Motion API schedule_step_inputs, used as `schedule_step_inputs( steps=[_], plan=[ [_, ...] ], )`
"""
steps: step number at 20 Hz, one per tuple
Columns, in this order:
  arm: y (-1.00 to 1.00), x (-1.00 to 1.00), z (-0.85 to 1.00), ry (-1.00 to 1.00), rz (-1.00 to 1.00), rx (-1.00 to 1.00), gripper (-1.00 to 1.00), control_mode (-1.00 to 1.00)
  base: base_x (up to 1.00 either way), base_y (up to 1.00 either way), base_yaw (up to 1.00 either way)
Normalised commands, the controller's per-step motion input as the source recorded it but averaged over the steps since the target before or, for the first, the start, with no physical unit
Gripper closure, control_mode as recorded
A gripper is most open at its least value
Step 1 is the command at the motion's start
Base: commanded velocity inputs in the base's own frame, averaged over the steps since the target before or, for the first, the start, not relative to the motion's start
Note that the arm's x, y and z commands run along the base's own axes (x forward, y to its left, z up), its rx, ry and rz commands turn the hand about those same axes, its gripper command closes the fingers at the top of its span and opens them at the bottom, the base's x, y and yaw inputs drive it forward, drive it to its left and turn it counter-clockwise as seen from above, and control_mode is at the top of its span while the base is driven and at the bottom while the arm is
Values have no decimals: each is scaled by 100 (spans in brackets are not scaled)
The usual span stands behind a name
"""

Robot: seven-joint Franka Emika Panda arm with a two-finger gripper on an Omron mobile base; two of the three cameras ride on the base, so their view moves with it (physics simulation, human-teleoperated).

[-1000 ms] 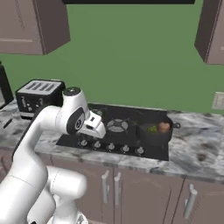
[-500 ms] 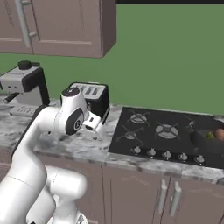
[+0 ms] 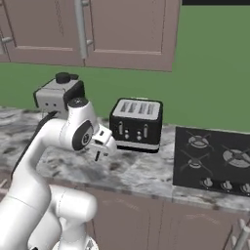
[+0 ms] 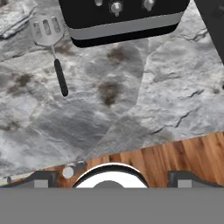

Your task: Put the potato and cucumber in the pot. Retrieve the spatula and lightly stir the vegetables in the pot.

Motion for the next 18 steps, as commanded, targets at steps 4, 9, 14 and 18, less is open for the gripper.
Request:
schedule_step_inputs(
  steps=[4,9,14,18],
  plan=[
    [0,0,0,0,0,0,-100,100,65,24,10],
    [0,0,0,0,0,0,-100,100,25,10,14],
    [14,-19,-17,0,0,0,-100,-100,-7,3,2],
    [31,-1,-46,6,0,2,-100,-100,0,0,0]
  ],
)
